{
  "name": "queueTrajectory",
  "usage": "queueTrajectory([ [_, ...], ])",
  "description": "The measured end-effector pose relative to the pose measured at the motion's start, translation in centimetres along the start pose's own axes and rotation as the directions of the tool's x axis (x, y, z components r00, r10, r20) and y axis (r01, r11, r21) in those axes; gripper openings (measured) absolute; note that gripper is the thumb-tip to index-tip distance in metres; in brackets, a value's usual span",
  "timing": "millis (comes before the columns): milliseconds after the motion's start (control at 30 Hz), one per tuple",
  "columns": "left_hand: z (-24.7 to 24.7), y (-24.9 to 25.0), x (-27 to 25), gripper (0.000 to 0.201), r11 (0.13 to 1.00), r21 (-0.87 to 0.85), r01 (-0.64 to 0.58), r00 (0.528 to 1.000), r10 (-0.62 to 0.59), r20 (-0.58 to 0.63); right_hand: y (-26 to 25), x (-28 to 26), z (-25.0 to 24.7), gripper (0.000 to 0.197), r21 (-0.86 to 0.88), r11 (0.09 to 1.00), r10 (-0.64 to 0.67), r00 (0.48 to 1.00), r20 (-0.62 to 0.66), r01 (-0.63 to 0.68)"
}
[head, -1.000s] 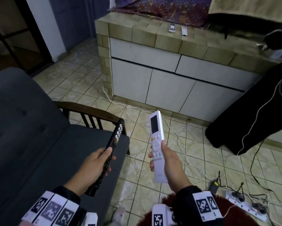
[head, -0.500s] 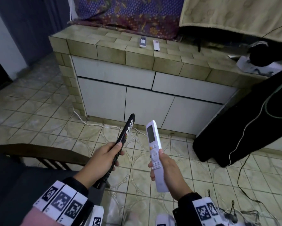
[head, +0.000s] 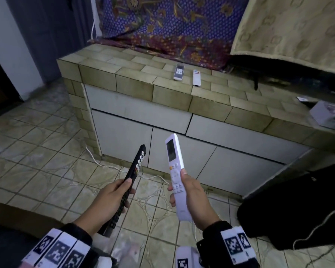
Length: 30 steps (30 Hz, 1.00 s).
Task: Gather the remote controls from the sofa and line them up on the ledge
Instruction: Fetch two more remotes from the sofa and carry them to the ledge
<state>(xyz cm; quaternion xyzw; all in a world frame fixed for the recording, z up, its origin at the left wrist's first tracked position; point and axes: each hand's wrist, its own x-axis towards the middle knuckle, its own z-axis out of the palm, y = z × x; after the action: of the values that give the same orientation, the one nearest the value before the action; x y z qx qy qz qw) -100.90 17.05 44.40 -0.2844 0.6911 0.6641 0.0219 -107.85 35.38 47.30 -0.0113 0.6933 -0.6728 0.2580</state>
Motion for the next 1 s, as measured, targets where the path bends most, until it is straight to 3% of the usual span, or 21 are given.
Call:
queueTrajectory([
  [133,1.2,3.3,6.6,0.024,0.999,0.001,-0.038,0.999,0.038,0.019,-1.8,6.0,-1.1,0.045,0.004,1.000,-0.007,1.000,-0.011,0.007],
  [300,2.5,8.3,12.9,0.023,0.995,0.025,-0.094,0.993,0.092,0.073,-3.4,11.5,-2.4,0.036,0.044,0.997,0.060,0.995,-0.075,-0.057],
  [500,3.9,15.1,21.0,0.020,0.981,0.075,-0.178,0.977,0.167,0.134,-6.1,18.2,-3.5,0.041,0.040,0.999,0.036,0.993,-0.116,-0.032],
  [667,4.4,17.6,26.4,0.020,0.982,0.082,-0.171,0.977,0.157,0.147,-8.3,24.4,-4.2,0.050,-0.033,0.998,0.052,0.994,-0.095,-0.055],
  [1000,1.6,20.2,37.0,0.036,0.996,0.009,-0.090,0.995,0.090,-0.040,-15.3,38.7,-3.1,0.036,-0.028,0.999,-0.040,0.998,0.040,0.041],
])
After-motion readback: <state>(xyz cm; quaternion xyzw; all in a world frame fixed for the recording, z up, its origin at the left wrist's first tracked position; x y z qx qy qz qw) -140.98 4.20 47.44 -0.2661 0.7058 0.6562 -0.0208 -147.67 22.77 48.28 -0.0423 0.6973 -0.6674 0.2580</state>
